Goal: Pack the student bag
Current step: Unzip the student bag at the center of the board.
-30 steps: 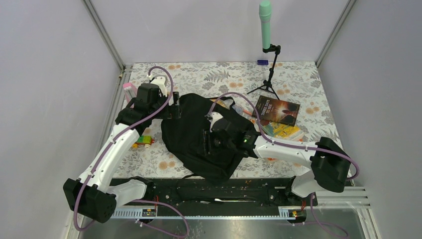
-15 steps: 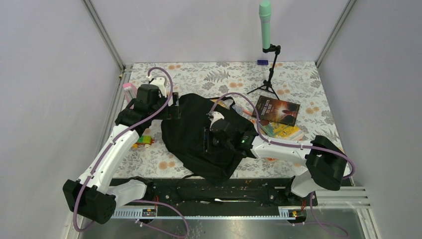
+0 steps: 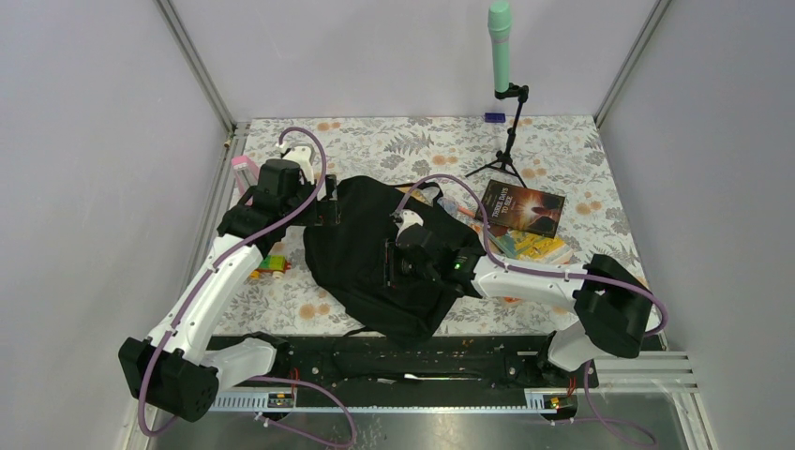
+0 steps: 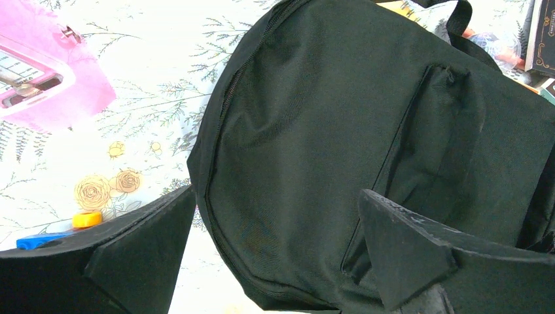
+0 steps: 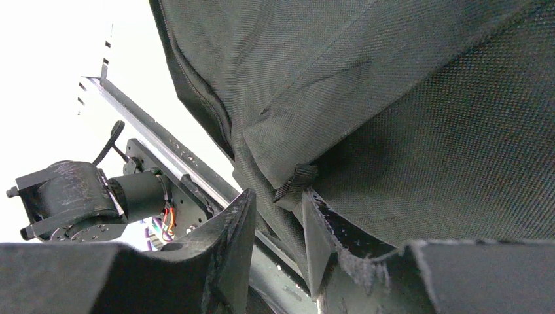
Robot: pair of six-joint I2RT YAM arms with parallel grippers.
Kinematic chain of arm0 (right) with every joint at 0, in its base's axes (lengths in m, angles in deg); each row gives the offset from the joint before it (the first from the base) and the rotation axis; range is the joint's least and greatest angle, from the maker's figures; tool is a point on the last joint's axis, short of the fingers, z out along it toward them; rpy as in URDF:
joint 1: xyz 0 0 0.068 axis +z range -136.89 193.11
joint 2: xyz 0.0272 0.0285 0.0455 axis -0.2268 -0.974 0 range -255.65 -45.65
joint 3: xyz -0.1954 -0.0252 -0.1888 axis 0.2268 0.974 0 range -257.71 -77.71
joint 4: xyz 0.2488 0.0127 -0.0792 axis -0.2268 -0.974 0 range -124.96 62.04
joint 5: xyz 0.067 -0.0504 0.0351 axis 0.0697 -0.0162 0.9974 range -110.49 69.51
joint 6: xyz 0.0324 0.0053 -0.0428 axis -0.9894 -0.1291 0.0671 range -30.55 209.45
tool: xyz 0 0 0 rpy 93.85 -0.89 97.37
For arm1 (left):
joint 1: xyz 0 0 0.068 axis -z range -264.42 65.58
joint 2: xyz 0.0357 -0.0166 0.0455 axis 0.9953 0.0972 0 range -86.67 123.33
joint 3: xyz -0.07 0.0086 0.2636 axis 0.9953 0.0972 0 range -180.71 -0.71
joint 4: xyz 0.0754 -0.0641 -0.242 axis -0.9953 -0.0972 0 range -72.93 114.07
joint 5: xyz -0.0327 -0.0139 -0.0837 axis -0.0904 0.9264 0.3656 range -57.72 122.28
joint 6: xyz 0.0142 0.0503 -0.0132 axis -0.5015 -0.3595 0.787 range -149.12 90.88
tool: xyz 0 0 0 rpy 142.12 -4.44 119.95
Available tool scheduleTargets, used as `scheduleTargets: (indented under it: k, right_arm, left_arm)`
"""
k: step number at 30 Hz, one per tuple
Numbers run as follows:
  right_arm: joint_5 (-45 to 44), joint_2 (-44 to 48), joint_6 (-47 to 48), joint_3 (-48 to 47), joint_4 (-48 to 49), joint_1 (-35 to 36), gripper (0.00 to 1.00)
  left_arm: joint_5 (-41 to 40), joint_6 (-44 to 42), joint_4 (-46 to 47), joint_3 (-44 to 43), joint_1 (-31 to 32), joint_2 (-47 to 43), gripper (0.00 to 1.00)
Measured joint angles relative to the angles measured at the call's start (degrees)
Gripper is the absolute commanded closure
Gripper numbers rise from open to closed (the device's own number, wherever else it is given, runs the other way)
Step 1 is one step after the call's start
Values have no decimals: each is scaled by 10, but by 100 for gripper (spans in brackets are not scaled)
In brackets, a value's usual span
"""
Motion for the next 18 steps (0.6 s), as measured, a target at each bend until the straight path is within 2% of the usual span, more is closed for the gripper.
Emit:
scheduleTargets:
  k: [11,18]
  right_arm:
    - [-3,0,0,14,0,0,67]
    - [-3,-5,0,25,3,1,67]
  left_arm:
    - [-1,0,0,0,0,0,1]
    - [-1,0,0,0,0,0,1]
